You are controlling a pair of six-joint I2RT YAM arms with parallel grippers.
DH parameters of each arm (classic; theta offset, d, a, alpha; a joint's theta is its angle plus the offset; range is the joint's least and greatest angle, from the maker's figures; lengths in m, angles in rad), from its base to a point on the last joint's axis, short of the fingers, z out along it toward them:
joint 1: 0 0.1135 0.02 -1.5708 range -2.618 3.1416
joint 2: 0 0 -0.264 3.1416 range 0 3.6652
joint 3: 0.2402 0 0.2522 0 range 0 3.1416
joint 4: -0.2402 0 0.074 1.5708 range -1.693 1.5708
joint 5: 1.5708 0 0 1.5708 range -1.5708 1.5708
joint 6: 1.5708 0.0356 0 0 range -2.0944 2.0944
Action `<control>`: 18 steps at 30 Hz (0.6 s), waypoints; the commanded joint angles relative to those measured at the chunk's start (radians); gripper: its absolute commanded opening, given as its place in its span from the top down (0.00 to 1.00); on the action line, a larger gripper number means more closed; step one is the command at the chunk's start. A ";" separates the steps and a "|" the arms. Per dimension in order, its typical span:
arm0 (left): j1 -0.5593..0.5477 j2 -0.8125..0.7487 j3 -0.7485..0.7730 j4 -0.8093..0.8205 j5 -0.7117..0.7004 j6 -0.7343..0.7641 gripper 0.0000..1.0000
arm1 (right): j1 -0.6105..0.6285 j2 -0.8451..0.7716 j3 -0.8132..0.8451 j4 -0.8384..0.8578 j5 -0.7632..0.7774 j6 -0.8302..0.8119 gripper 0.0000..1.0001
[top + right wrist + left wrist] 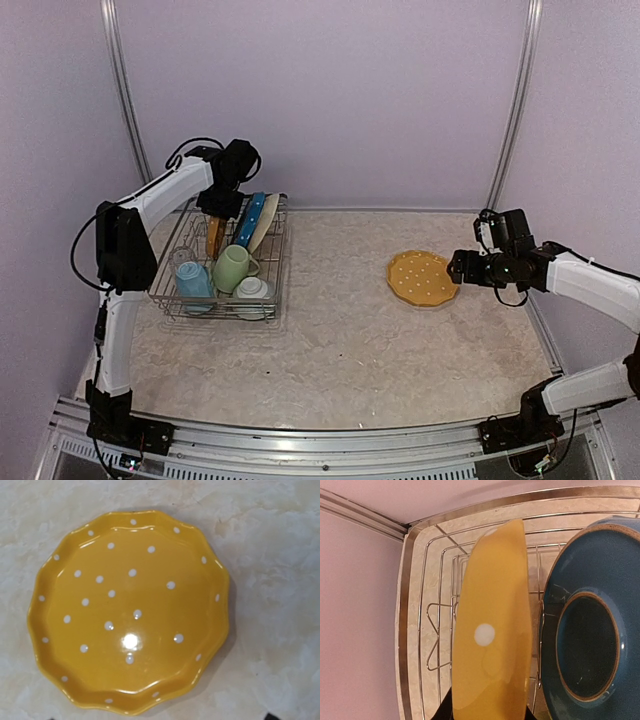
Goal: Unload the mixed dishes from the dish rack
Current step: Grab the plate from the dish rack.
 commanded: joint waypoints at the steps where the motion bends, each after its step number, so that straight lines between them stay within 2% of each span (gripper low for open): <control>1: -0.003 -0.088 0.043 -0.063 -0.129 0.046 1.00 | 0.016 0.015 0.033 -0.003 0.014 0.011 0.13; 18: -0.048 -0.171 0.056 0.006 -0.304 0.107 1.00 | 0.025 0.052 0.030 0.019 0.011 0.011 0.13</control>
